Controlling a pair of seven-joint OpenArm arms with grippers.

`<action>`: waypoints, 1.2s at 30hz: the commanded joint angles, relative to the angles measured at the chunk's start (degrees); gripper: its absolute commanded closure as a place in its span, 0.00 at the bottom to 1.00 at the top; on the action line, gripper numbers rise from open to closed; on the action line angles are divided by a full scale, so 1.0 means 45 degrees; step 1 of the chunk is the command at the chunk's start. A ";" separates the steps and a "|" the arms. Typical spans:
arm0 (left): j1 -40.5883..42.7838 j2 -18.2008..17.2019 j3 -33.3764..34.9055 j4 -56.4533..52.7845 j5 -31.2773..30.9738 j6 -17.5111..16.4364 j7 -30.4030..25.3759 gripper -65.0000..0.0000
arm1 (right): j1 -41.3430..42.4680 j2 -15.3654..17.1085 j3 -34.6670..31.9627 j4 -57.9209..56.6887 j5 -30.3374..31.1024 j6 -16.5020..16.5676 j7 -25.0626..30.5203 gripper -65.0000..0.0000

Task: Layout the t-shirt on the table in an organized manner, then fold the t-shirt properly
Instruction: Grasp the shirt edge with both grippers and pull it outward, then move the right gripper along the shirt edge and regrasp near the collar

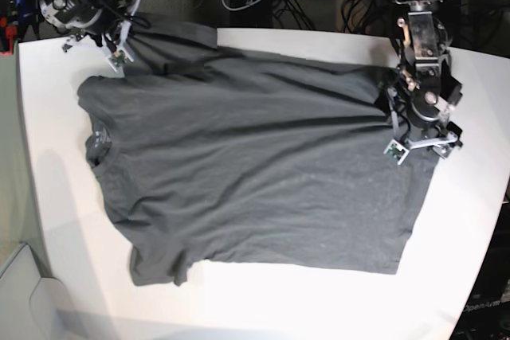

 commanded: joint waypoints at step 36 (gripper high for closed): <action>0.0382 -0.0017 -0.0030 -0.0118 0.0534 -0.0202 0.0889 0.13 | 0.6808 0.0706 -0.1174 -0.0904 -0.0353 0.0051 -0.1982 1.00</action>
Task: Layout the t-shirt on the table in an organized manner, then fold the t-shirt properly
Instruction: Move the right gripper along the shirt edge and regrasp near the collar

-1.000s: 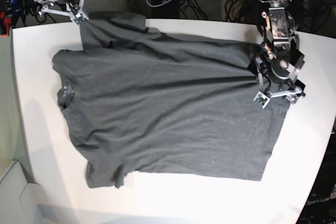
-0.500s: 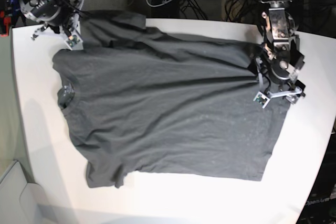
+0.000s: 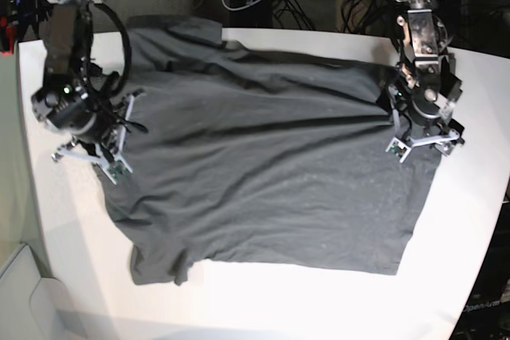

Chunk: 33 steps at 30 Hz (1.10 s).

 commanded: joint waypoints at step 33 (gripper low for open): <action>0.1345 0.0208 -0.0049 0.0966 0.0442 -0.0362 0.1494 0.13 | 0.7710 -0.0791 -0.2045 -1.1582 -0.0085 -0.0041 0.4679 1.00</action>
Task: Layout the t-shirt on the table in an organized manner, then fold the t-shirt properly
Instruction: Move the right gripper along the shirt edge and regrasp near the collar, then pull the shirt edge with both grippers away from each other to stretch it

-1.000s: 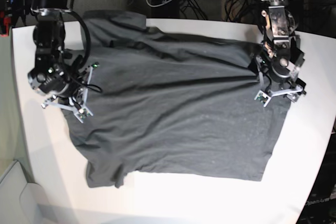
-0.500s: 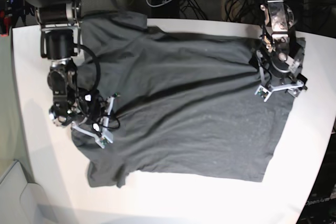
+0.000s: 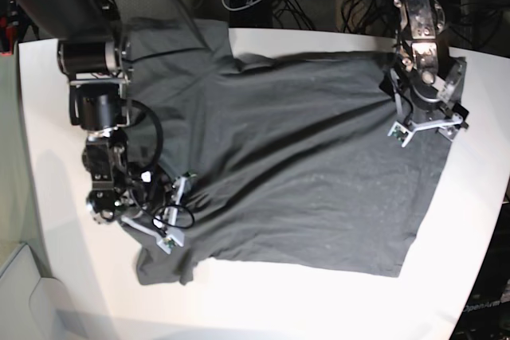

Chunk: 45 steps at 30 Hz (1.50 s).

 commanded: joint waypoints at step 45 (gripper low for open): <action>0.0125 0.0218 0.0097 0.1719 0.0087 -0.0591 0.0766 0.12 | -1.1464 0.1837 0.1982 1.2495 0.0196 0.0003 -0.2623 1.00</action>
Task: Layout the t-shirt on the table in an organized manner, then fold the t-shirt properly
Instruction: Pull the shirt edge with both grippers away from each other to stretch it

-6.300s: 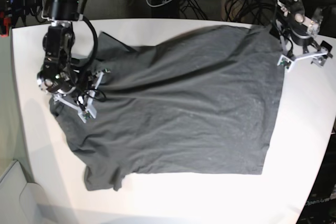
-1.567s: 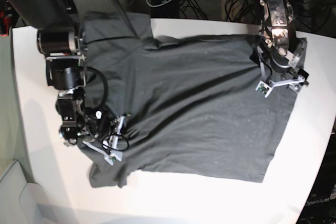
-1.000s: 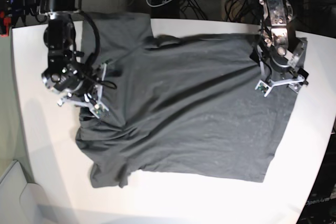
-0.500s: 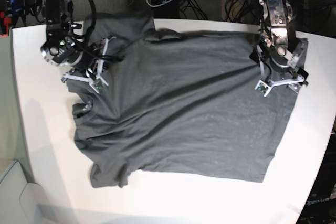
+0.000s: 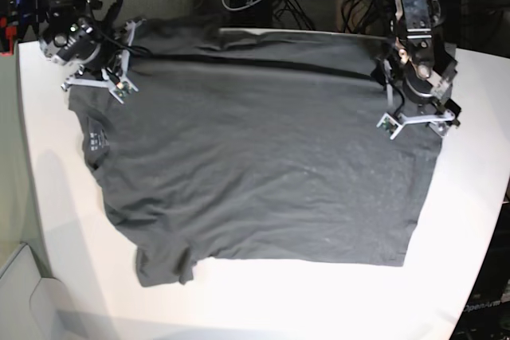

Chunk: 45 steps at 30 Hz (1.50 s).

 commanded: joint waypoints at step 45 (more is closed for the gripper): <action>-0.4269 -0.1895 -0.3018 -0.5335 0.0121 0.0187 -0.1711 0.12 | 0.7857 -0.2505 -0.3668 -0.7320 0.0075 -0.0051 0.1166 1.00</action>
